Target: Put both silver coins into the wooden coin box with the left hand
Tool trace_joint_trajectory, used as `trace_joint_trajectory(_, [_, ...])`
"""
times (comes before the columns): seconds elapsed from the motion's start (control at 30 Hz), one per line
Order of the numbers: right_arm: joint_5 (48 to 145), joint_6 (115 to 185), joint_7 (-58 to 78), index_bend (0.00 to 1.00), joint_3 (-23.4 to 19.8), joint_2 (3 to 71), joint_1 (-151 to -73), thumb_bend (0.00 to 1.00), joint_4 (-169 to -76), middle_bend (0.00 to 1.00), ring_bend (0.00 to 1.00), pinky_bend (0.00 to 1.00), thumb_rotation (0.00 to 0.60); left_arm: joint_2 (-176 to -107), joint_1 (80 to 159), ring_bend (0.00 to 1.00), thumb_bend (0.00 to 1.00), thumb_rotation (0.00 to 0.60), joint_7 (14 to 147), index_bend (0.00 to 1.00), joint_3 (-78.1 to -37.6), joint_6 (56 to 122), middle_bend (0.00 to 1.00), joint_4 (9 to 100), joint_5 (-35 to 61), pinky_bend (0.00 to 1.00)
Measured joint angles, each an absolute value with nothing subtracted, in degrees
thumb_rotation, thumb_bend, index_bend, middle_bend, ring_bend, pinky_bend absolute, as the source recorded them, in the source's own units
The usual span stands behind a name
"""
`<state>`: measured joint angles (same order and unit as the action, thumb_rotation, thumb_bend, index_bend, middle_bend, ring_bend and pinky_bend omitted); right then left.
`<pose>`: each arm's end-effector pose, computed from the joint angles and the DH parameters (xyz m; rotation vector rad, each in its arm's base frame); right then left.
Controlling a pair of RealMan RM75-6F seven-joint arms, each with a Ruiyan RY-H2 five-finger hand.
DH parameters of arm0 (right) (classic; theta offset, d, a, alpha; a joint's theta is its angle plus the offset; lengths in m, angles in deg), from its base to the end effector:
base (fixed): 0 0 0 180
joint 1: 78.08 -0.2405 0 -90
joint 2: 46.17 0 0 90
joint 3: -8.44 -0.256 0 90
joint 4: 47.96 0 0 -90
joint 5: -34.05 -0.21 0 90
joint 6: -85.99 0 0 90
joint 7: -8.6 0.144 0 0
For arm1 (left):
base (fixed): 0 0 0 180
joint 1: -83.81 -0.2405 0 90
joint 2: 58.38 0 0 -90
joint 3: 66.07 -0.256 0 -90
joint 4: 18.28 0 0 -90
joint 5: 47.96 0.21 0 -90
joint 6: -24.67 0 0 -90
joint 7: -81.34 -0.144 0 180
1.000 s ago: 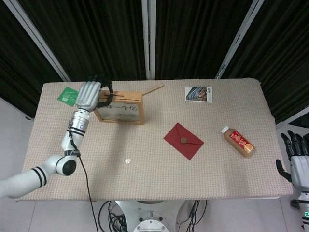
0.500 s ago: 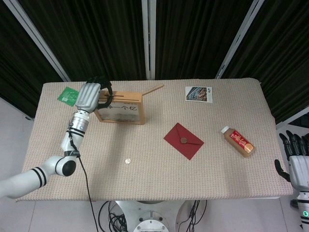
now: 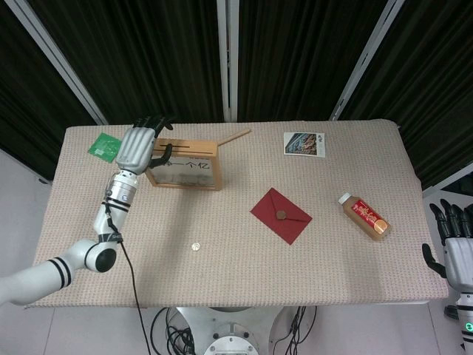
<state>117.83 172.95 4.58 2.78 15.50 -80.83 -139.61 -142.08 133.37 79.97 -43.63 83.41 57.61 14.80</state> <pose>-0.3215 -0.1794 0.1879 1.3224 -0.7861 0.8201 -0.1061 0.4349 0.0827 -1.5166 -0.9296 -1.3256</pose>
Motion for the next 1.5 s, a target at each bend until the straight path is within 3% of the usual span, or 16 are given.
trace_joint_trajectory(0.27, [117.9,173.2,4.8,0.00,2.6,15.4,-80.8,0.34,-139.7,0.00,0.00,0.00,0.600,-140.7,131.0,0.13,0.47,0.600,80.1,0.28,-45.8,93.2,0.30,63.8,25.6,0.16])
trace_joint_trajectory(0.5, [117.9,173.5,5.4,0.00,2.9,15.6,-80.5,0.34,-139.4,0.00,0.00,0.00,0.600,-137.5,123.9,0.13,0.46,0.600,78.9,0.35,-54.7,103.2,0.31,73.7,37.7,0.16])
trace_joint_trajectory(0.7, [119.1,174.3,5.4,0.00,3.2,15.6,-80.3,0.34,-139.5,0.00,0.00,0.00,0.600,-138.0,117.1,0.13,0.46,0.600,79.8,0.36,-64.5,104.5,0.32,74.4,41.1,0.16])
trace_joint_trajectory(0.9, [119.6,175.4,5.2,0.00,3.3,14.8,-79.7,0.34,-140.4,0.00,0.00,0.00,0.600,-143.3,113.7,0.15,0.38,0.600,83.0,0.39,-69.0,102.7,0.32,67.5,42.0,0.17])
trace_joint_trajectory(1.5, [118.4,174.9,6.6,0.00,3.3,14.4,-79.1,0.34,-139.5,0.00,0.00,0.00,0.600,-159.0,111.8,0.15,0.38,0.600,86.0,0.40,-70.3,99.0,0.31,50.2,45.2,0.17])
